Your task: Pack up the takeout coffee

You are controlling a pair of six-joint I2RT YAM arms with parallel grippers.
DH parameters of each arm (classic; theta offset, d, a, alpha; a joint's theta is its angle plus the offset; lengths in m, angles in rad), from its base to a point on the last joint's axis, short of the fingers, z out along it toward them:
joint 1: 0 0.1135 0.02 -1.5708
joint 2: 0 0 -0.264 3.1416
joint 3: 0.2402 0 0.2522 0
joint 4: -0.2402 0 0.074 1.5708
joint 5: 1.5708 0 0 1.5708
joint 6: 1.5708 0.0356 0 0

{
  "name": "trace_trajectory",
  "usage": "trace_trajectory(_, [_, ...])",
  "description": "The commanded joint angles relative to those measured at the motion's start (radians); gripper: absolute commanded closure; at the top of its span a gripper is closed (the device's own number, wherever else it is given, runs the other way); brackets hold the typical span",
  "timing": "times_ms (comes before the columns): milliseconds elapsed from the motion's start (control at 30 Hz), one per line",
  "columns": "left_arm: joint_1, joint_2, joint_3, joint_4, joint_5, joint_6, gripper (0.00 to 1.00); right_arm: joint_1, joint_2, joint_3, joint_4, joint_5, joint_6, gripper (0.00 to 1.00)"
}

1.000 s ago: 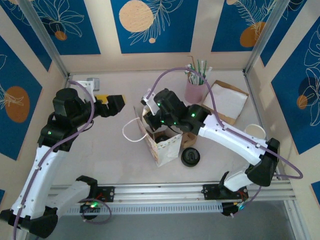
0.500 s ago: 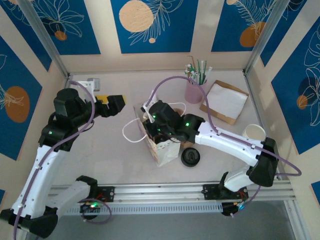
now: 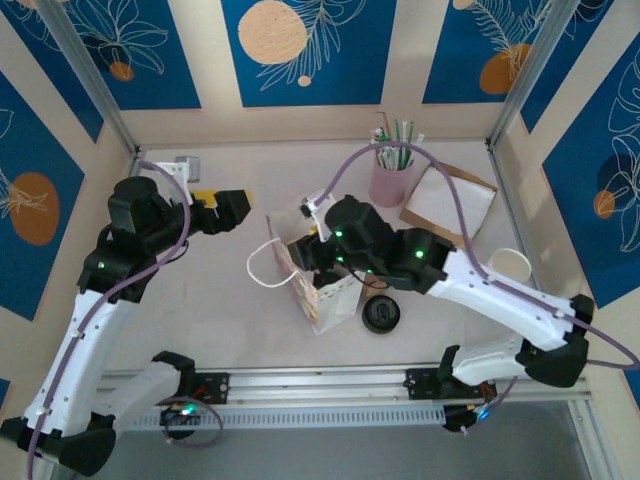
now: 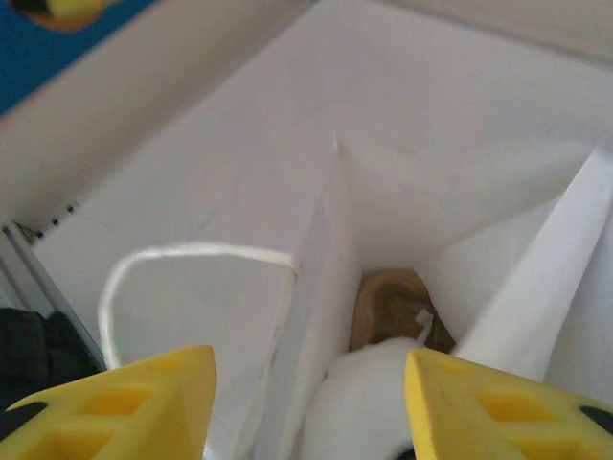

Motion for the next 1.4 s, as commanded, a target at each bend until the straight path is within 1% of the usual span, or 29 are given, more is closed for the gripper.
trace_trajectory(0, [-0.004, 0.003, -0.006, 0.032, 0.023, -0.01, 0.0, -0.018, -0.024, 0.028, -0.015, 0.013, 0.043, 0.44])
trace_trajectory(67, [-0.004, 0.005, -0.006, 0.032, 0.021, -0.01, 0.0, -0.041, -0.009, 0.048, -0.036, -0.006, 0.07, 0.5])
trace_trajectory(133, [-0.004, 0.006, -0.004, 0.029, 0.02, -0.008, 0.0, -0.058, 0.026, 0.085, -0.079, -0.011, 0.097, 0.59])
trace_trajectory(200, [-0.004, 0.009, -0.004, 0.029, 0.02, -0.009, 0.0, -0.068, 0.062, 0.115, -0.114, -0.017, 0.106, 0.65])
trace_trajectory(267, [-0.004, 0.012, -0.004, 0.028, 0.02, -0.007, 0.0, -0.075, 0.102, 0.142, -0.152, -0.008, 0.118, 0.69])
trace_trajectory(433, [-0.004, 0.017, -0.012, 0.024, 0.02, -0.005, 0.0, -0.09, 0.188, 0.193, -0.234, 0.014, 0.141, 0.72])
trace_trajectory(600, [-0.004, 0.016, -0.022, 0.027, 0.018, -0.004, 0.0, -0.093, 0.267, 0.253, -0.32, 0.036, 0.159, 0.73])
trace_trajectory(700, [-0.004, 0.02, -0.024, 0.027, 0.018, -0.003, 0.0, -0.081, 0.28, 0.289, -0.329, 0.038, 0.146, 0.72])
trace_trajectory(767, [-0.004, 0.022, -0.023, 0.027, 0.018, -0.003, 0.0, -0.071, 0.281, 0.321, -0.354, 0.076, 0.139, 0.7])
trace_trajectory(900, [-0.004, 0.016, -0.023, 0.016, 0.012, -0.001, 0.0, -0.064, 0.256, 0.352, -0.39, 0.121, 0.129, 0.57])
trace_trajectory(1000, [-0.004, 0.011, -0.026, 0.009, 0.004, -0.001, 0.0, -0.067, 0.244, 0.358, -0.427, 0.13, 0.134, 0.52])
trace_trajectory(1167, [-0.004, 0.004, -0.038, 0.0, -0.006, -0.003, 0.0, -0.074, 0.247, 0.356, -0.497, 0.121, 0.16, 0.52])
trace_trajectory(1367, [-0.004, 0.004, -0.046, 0.002, -0.007, -0.009, 0.0, -0.079, 0.269, 0.332, -0.485, 0.076, 0.16, 0.54])
